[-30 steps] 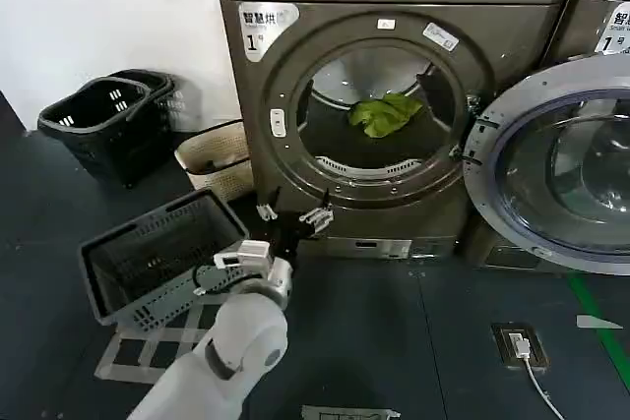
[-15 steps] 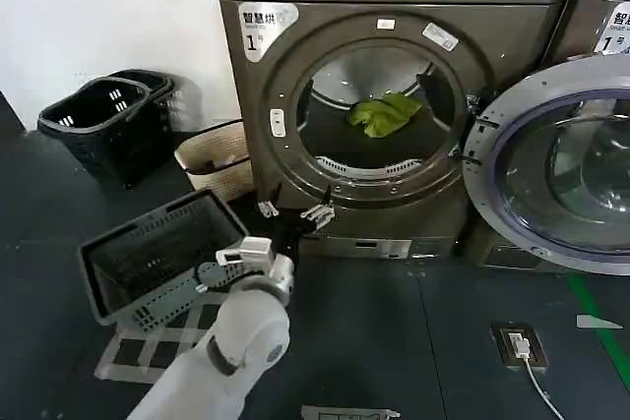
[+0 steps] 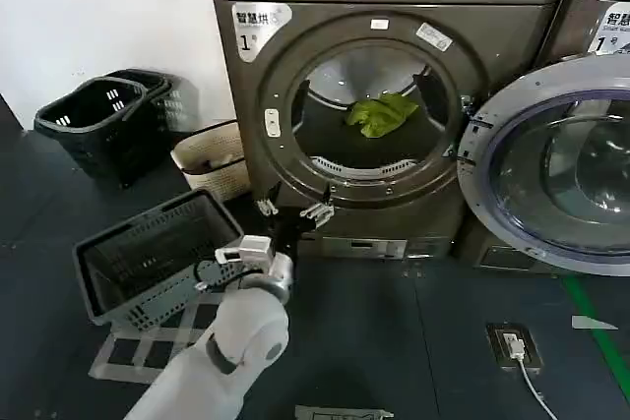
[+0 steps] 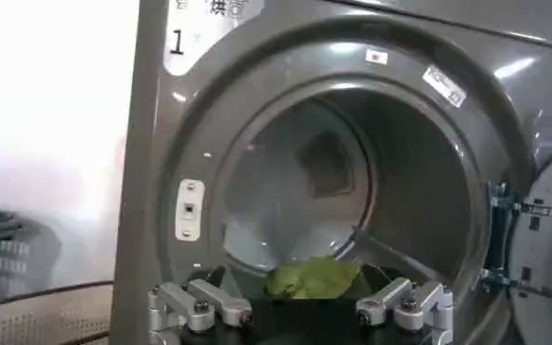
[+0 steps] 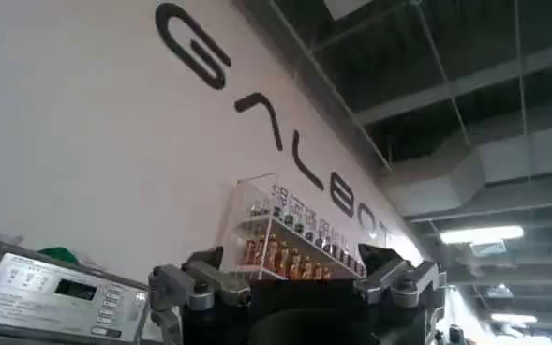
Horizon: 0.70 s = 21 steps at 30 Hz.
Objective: Grasp the clothes from the dryer.
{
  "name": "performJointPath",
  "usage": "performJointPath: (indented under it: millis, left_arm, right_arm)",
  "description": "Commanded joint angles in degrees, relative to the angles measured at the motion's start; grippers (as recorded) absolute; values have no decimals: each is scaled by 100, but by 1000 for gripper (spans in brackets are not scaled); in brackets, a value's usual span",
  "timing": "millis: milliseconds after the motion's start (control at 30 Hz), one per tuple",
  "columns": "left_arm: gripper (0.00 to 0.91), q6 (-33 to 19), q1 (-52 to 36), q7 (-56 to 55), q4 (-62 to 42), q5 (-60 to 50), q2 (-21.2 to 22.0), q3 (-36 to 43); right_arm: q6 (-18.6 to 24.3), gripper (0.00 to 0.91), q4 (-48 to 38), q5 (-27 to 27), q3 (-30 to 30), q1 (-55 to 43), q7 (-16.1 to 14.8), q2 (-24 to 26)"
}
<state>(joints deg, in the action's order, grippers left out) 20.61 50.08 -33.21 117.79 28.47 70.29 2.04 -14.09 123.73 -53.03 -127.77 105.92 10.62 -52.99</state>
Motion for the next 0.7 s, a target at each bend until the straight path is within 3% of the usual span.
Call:
performJointPath:
  millis: [33,700]
  left_arm:
    - [907,5,-20,5,-19,0,3,19]
    - [907,10,-84,-8,-124,-36,69,-15]
  right_arm:
    - [17,907,-7,-7,-3,-1,-4,4]
    - [39,907,-19,-12,-36,8,-52,5]
